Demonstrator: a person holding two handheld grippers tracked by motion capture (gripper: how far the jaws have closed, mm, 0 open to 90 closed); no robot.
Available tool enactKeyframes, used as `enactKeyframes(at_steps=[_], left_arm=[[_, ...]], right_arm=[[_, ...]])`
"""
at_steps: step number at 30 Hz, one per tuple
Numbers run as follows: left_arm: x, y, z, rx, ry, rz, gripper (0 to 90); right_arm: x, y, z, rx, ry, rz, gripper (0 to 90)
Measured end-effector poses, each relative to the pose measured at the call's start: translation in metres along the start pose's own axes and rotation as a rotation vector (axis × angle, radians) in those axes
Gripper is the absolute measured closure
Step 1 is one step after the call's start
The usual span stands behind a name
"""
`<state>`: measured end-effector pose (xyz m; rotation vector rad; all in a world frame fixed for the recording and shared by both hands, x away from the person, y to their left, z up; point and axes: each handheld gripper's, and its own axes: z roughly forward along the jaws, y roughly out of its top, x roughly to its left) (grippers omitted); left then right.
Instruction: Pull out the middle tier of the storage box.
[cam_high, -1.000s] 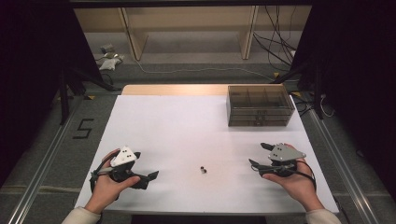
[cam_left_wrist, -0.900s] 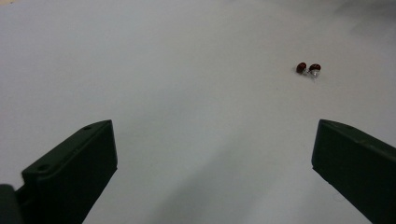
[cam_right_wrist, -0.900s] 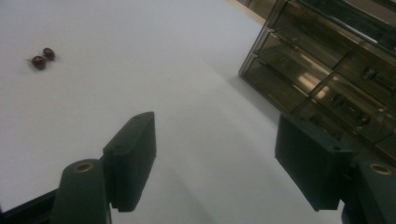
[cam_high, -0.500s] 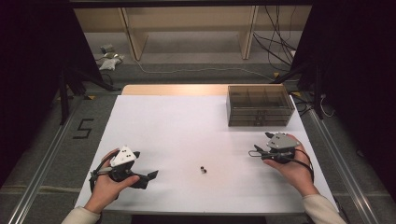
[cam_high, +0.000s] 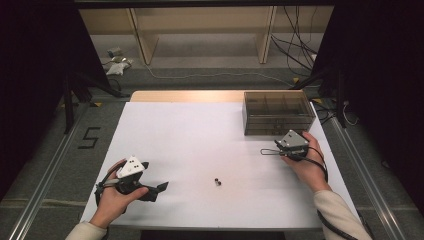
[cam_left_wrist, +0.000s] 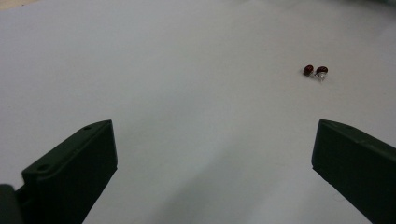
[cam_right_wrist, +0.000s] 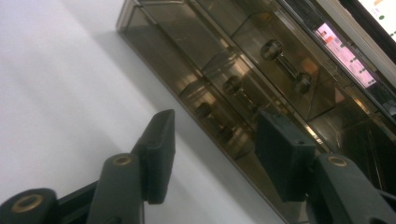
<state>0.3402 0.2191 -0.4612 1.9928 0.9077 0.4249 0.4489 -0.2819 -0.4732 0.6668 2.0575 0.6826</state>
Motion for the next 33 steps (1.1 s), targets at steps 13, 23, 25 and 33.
enactKeyframes(at_steps=[13, 23, 25, 33], left_arm=[[0.000, 0.000, 0.000, -0.001, -0.006, 0.004, 0.0], [0.000, 0.000, 0.000, -0.001, -0.006, 0.005, 0.0], [0.000, 0.000, 0.000, 0.000, -0.007, 0.006, 0.0], [0.000, 0.000, 0.000, -0.002, -0.007, 0.007, 0.0]], right_arm=[[-0.005, 0.003, 0.022, 0.019, -0.092, -0.094, 58.3], [-0.002, 0.006, 0.028, 0.028, -0.124, -0.161, 61.3], [-0.002, 0.007, 0.029, 0.036, -0.127, -0.179, 61.7], [0.002, 0.010, 0.030, 0.041, -0.153, -0.245, 64.5]])
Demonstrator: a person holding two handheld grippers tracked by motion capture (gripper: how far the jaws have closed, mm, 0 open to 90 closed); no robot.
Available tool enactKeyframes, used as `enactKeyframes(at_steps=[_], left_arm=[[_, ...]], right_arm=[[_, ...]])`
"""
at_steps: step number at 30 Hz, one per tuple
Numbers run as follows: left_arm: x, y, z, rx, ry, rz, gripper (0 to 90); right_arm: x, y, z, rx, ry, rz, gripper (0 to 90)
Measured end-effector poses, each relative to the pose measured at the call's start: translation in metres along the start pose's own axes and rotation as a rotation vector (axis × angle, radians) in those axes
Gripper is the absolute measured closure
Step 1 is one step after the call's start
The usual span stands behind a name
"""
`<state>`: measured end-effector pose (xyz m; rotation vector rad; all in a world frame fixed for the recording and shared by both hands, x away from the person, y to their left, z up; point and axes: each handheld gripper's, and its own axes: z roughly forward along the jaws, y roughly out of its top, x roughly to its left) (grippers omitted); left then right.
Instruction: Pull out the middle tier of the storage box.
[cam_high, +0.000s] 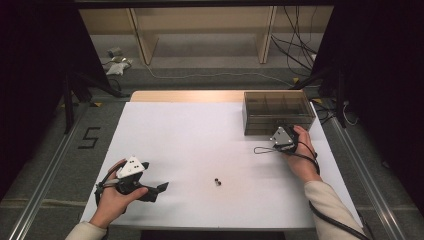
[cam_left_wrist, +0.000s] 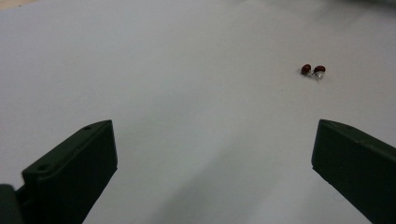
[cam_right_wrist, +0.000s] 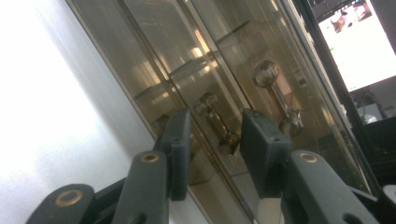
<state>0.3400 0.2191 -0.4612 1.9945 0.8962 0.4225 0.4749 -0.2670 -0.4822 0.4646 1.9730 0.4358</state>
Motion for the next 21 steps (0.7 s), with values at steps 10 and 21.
enactKeyframes(at_steps=[10, 21], left_arm=[[0.0003, -0.0001, 0.0000, 0.001, 0.000, 0.001, 0.0], [0.0005, -0.0001, -0.0006, -0.008, 0.004, -0.005, 0.1]], right_arm=[[0.0058, 0.0042, 0.0010, 0.003, -0.039, -0.096, 69.4], [0.0094, 0.0057, 0.0028, 0.009, -0.050, -0.154, 73.1]])
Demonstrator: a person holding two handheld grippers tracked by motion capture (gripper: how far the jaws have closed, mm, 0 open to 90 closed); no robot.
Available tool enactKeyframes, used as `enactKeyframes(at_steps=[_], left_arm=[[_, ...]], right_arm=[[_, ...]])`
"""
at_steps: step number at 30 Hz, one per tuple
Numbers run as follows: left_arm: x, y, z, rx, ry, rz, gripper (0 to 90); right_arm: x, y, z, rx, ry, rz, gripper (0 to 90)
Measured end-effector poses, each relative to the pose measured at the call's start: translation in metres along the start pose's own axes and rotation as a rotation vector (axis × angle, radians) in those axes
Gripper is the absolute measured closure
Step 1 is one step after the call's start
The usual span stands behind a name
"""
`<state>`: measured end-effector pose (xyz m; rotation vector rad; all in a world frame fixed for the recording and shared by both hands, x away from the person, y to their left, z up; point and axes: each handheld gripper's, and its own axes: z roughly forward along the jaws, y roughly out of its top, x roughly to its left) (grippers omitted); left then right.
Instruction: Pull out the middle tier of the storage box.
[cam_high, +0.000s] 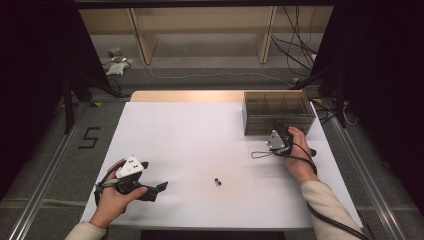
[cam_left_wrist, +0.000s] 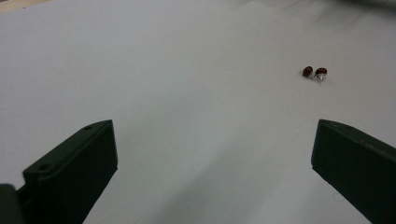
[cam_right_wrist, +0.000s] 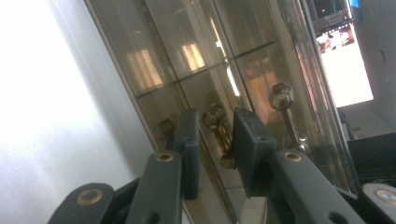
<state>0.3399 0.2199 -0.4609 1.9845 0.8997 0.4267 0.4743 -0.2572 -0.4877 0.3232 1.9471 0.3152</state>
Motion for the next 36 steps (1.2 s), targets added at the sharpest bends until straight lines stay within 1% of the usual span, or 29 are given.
enactKeyframes(at_steps=[2, 11, 16, 19, 20, 24, 25, 26, 27, 28, 32, 36], left_arm=[[-0.0004, 0.0003, -0.0001, -0.002, 0.000, 0.001, 0.1], [-0.0002, 0.0003, -0.0005, -0.004, 0.001, 0.002, 0.2], [0.0001, 0.0005, -0.0009, -0.006, 0.001, 0.003, 0.2], [-0.0001, 0.0003, -0.0008, -0.005, 0.001, 0.002, 0.2], [-0.0001, 0.0003, -0.0009, -0.005, 0.001, 0.003, 0.3], [0.0002, 0.0003, -0.0010, -0.005, -0.001, 0.001, 0.3], [0.0003, 0.0002, -0.0010, -0.004, -0.002, 0.002, 0.4], [0.0002, 0.0002, -0.0010, -0.005, -0.001, 0.002, 0.4], [0.0001, 0.0003, -0.0012, -0.004, -0.001, 0.003, 0.4], [0.0001, 0.0003, -0.0011, -0.005, -0.001, 0.003, 0.4], [-0.0002, 0.0002, -0.0008, -0.004, -0.001, 0.003, 0.5], [-0.0004, 0.0004, -0.0008, -0.006, 0.000, 0.004, 0.6]], right_arm=[[0.0007, 0.0004, 0.0002, 0.003, -0.004, -0.019, 73.5], [0.0023, 0.0006, 0.0004, 0.012, -0.020, -0.055, 75.9], [0.0027, 0.0008, 0.0005, 0.012, -0.022, -0.062, 75.9], [0.0036, 0.0009, 0.0004, 0.015, -0.026, -0.063, 75.3], [0.0031, 0.0007, 0.0008, 0.011, -0.024, -0.088, 74.3], [0.0036, 0.0012, 0.0005, 0.021, -0.028, -0.103, 73.5], [0.0050, 0.0017, 0.0001, 0.029, -0.029, -0.093, 73.2], [0.0050, 0.0017, 0.0001, 0.029, -0.029, -0.093, 73.2], [0.0039, 0.0014, 0.0000, 0.025, -0.035, -0.115, 73.2], [0.0042, 0.0017, -0.0004, 0.032, -0.037, -0.105, 73.2], [0.0059, 0.0022, 0.0009, 0.031, -0.037, -0.125, 72.8], [0.0069, 0.0027, 0.0017, 0.028, -0.045, -0.135, 73.2]])
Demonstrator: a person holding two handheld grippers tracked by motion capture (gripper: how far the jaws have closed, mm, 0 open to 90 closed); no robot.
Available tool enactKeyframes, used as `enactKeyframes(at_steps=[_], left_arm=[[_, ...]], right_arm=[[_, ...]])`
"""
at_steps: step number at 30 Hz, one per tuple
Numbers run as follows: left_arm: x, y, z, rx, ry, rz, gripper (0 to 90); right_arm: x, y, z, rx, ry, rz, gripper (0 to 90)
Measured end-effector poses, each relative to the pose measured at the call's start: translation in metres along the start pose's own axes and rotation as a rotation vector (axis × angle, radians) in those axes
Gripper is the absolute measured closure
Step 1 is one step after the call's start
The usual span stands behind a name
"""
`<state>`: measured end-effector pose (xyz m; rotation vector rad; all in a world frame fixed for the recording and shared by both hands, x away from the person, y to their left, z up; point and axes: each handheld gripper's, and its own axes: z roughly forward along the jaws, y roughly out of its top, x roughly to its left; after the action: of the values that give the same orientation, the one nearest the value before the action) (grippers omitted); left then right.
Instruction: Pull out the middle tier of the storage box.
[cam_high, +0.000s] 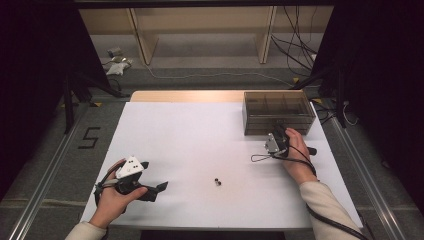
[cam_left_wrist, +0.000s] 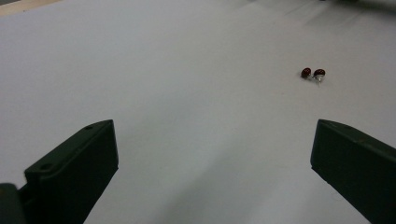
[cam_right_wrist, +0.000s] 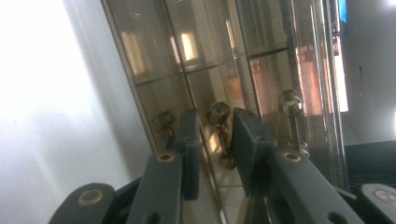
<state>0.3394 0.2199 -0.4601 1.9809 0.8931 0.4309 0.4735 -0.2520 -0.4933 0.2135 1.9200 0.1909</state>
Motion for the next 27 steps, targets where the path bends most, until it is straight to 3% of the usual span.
enactKeyframes(at_steps=[21, 27], left_arm=[[-0.0003, -0.0001, 0.0001, -0.002, -0.004, 0.002, 1.5], [0.0000, -0.0001, 0.0002, 0.000, -0.005, 0.004, 1.7]], right_arm=[[0.0015, 0.0050, 0.0002, 0.035, -0.029, -0.054, 79.0], [0.0030, 0.0059, 0.0000, 0.038, -0.036, -0.029, 78.3]])
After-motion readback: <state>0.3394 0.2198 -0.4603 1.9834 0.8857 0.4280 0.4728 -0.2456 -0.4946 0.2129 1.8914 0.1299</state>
